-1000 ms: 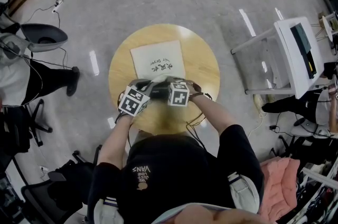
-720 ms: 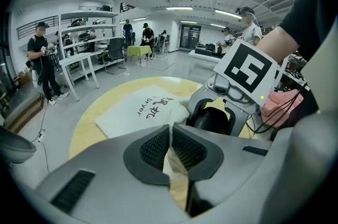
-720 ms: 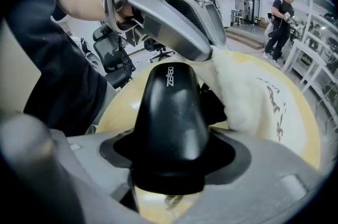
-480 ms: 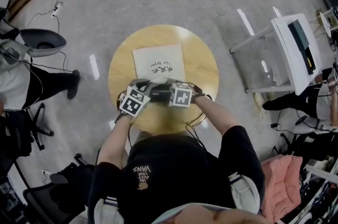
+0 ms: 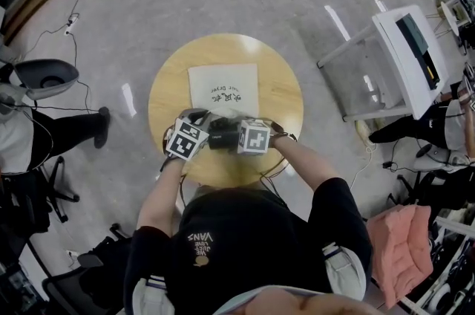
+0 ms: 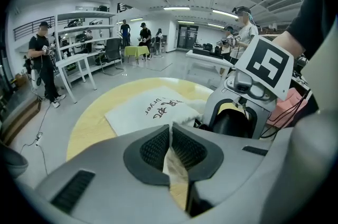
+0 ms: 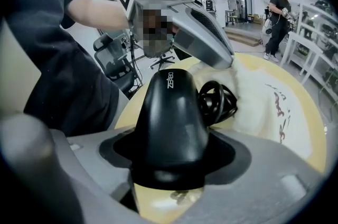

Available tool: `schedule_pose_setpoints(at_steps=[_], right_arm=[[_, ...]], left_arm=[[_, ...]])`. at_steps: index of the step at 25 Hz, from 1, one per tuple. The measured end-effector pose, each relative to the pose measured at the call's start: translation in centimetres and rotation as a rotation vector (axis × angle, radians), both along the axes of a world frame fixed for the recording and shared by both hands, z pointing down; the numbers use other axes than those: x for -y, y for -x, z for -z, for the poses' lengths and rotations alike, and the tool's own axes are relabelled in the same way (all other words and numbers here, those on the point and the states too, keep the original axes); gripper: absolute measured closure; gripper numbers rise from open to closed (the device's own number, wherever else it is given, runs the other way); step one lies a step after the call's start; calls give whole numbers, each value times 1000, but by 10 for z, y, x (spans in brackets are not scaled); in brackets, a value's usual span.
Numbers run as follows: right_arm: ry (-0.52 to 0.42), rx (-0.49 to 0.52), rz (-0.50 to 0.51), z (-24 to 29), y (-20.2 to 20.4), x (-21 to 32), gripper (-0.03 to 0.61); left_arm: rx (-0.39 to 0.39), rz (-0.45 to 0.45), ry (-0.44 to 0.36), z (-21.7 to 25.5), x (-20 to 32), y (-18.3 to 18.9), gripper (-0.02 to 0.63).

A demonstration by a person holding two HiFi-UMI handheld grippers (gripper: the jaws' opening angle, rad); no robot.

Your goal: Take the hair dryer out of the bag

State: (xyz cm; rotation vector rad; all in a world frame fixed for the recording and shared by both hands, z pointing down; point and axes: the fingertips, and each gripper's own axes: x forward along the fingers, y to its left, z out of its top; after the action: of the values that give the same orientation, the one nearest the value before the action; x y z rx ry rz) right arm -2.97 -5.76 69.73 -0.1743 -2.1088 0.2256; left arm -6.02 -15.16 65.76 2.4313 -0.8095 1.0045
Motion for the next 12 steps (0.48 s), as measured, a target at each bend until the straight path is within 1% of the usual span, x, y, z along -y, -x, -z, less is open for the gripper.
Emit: schedule_pose_setpoints(at_steps=[6,10,12], right_arm=[[6,12,-19,2,2,-7,229],[64,48,-118,8,5,-10,229],[70,54,-142,10,7,-10,229]], left_arm=[[2,-15,2,-2,5,-2,581],[4,-18,-31,-6,11,-1,581],[5,-22,-35,-3,13,0,581]])
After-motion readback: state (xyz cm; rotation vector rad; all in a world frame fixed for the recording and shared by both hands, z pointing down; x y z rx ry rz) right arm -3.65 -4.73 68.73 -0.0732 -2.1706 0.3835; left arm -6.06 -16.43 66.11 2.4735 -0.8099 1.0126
